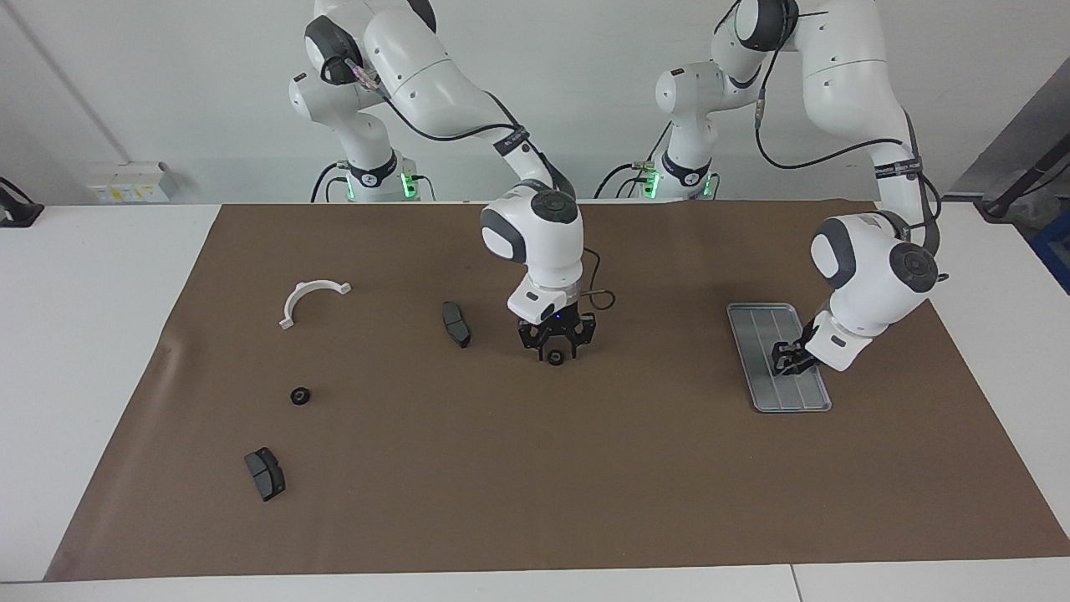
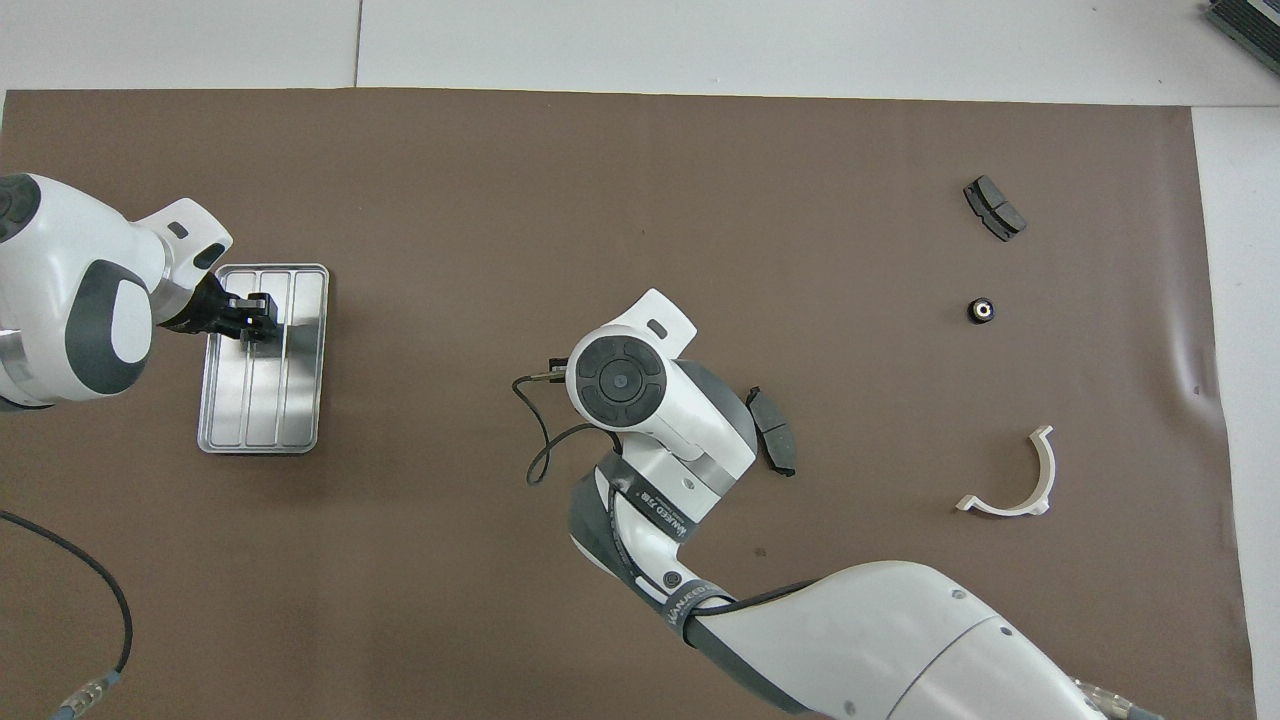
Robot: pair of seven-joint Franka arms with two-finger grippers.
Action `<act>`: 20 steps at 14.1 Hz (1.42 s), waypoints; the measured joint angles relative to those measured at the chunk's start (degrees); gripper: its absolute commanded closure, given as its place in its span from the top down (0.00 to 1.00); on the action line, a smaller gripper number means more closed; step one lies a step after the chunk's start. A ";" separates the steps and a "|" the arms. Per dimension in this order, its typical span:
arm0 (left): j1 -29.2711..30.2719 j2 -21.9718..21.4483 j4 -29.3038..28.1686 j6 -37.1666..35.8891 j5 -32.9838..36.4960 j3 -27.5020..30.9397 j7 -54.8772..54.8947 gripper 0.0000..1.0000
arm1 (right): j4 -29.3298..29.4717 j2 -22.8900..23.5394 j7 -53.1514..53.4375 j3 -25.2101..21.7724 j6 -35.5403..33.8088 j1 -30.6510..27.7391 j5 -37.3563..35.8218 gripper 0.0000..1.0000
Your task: Place bearing gear from tray to pile
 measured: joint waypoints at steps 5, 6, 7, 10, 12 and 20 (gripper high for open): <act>-0.06 -0.04 -0.63 0.31 0.00 -0.21 -0.07 0.41 | 0.00 0.01 0.00 0.00 -1.32 0.15 0.00 0.54; -0.07 -0.06 -0.65 0.37 0.00 -0.28 -0.14 0.39 | 0.00 0.01 0.00 0.00 -1.32 0.16 0.00 0.25; -0.09 -0.09 -0.70 0.54 0.00 -0.33 -0.16 0.38 | 0.00 0.01 0.00 -0.01 -1.32 0.16 0.00 0.00; -0.09 -0.31 -1.11 1.12 0.00 -0.37 -0.19 0.35 | 0.13 -0.08 0.12 -0.08 -1.33 0.23 -0.05 0.00; -0.09 -0.45 -1.33 1.30 0.00 -0.37 -0.19 0.33 | 0.17 -0.08 0.28 -0.08 -1.33 0.34 -0.05 0.00; -0.09 -0.79 -1.90 1.68 0.00 -0.39 -0.21 0.23 | 1.52 -7.94 -0.92 -0.88 -10.90 -5.44 -0.11 0.00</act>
